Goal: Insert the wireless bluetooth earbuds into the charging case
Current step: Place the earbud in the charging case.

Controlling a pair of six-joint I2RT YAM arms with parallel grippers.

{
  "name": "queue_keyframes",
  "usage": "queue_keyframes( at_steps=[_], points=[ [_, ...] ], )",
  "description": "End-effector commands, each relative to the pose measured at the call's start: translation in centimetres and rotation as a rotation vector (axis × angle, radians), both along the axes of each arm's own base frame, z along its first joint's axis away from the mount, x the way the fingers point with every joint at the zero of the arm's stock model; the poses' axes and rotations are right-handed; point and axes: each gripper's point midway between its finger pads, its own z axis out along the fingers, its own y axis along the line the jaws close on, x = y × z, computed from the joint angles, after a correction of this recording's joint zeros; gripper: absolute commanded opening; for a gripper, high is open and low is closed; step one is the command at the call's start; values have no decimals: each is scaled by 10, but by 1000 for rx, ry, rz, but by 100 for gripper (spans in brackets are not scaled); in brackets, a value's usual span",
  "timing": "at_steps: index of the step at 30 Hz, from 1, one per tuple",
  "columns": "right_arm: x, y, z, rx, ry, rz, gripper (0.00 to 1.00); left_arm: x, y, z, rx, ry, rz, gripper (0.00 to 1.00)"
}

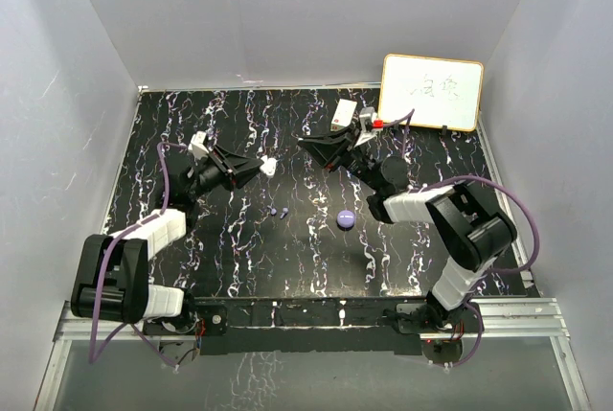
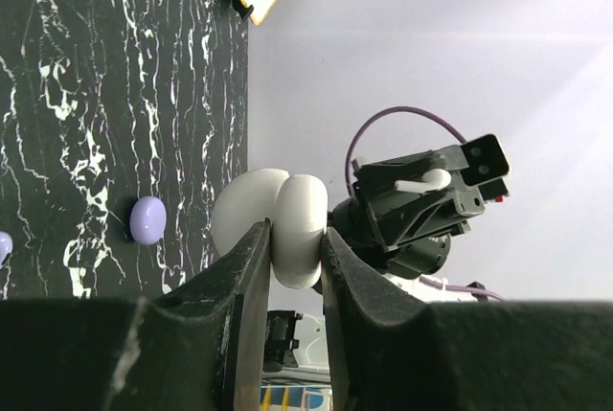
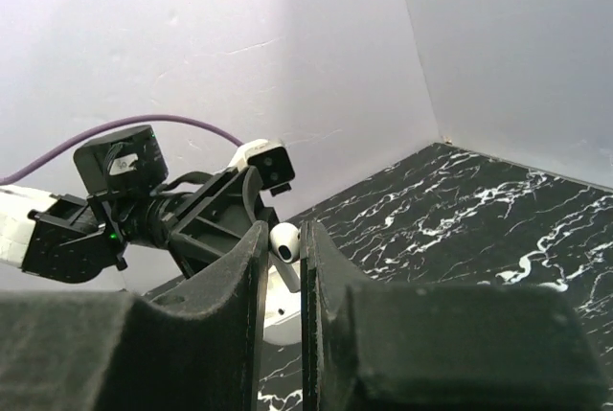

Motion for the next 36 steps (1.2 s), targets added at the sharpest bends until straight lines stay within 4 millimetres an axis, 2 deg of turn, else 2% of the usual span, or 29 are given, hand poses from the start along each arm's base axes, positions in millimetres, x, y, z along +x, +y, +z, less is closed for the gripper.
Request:
queue_keyframes(
  at_steps=[1,10,28,35,36],
  points=[
    [-18,-5,27,147,-148,58,0,9,-11,32,-41,-88,-17,0],
    [-18,4,18,170,-158,76,0,10,-22,39,-57,-105,-33,0],
    [-36,2,52,204,-246,96,0,2,-30,33,-49,-100,-61,0],
    [-40,4,57,206,-264,101,0,-1,-35,36,-49,-109,-78,0],
    [-41,4,58,206,-266,102,0,2,-36,29,-46,-89,-78,0]
  ],
)
